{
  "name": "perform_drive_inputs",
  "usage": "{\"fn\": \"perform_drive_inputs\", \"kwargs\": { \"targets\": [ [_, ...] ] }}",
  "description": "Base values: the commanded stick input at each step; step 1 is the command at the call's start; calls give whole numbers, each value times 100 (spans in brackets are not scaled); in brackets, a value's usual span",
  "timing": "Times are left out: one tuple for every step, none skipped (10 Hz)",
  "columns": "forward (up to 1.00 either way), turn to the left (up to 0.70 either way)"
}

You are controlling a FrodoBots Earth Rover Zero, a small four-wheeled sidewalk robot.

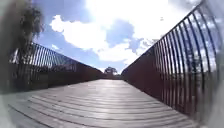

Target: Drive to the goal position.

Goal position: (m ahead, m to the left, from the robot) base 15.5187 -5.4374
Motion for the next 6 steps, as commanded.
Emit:
{"fn": "perform_drive_inputs", "kwargs": {
  "targets": [
    [85,0],
    [85,0],
    [85,0],
    [85,0],
    [85,0],
    [85,0]
  ]
}}
